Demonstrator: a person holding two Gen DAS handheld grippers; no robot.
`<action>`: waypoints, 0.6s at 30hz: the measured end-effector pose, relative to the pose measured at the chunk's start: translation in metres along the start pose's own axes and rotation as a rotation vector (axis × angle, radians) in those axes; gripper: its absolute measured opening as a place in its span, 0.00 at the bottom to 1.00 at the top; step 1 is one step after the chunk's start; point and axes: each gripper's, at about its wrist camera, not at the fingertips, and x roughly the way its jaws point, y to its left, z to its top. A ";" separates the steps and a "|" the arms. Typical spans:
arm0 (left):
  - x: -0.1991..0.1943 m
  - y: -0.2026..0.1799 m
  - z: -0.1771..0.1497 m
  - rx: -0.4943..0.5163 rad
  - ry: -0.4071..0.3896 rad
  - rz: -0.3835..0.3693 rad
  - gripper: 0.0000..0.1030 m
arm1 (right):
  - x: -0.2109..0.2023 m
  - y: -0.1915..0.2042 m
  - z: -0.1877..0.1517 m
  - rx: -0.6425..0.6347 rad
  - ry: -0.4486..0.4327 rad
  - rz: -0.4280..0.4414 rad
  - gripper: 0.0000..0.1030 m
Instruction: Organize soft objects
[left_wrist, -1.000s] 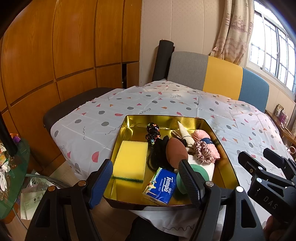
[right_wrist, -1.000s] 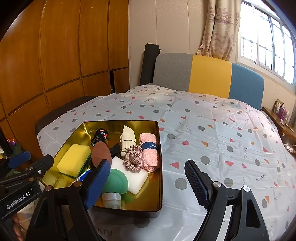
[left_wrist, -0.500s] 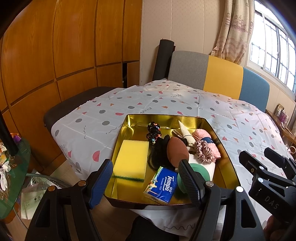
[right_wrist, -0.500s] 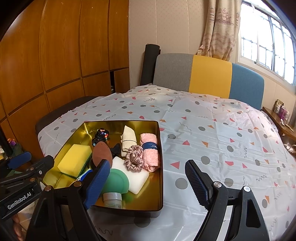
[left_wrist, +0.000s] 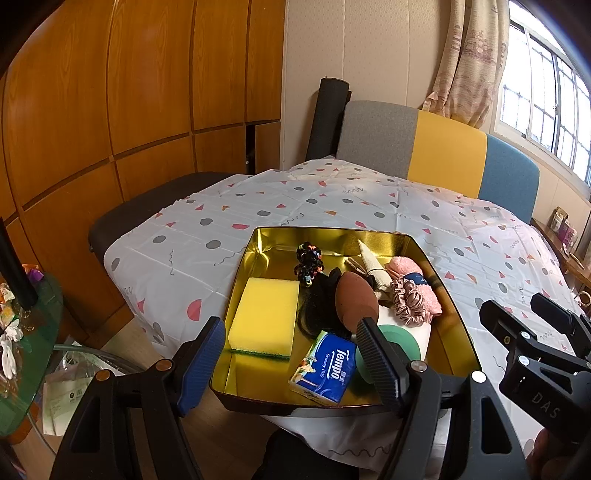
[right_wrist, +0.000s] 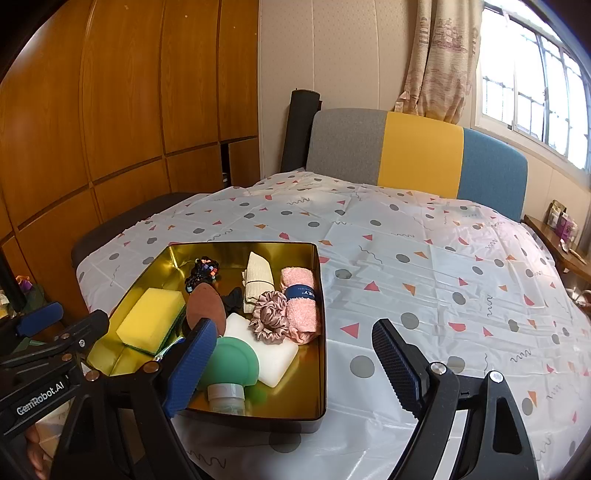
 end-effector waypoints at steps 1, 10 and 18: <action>0.000 0.000 0.000 0.001 0.001 0.001 0.72 | 0.000 0.000 0.000 0.001 0.001 0.000 0.84; 0.000 0.000 0.000 0.004 0.004 0.002 0.72 | -0.001 -0.001 0.000 0.001 0.001 0.001 0.84; -0.001 -0.002 0.000 0.008 -0.009 0.012 0.72 | 0.000 -0.002 -0.001 0.006 0.003 -0.001 0.84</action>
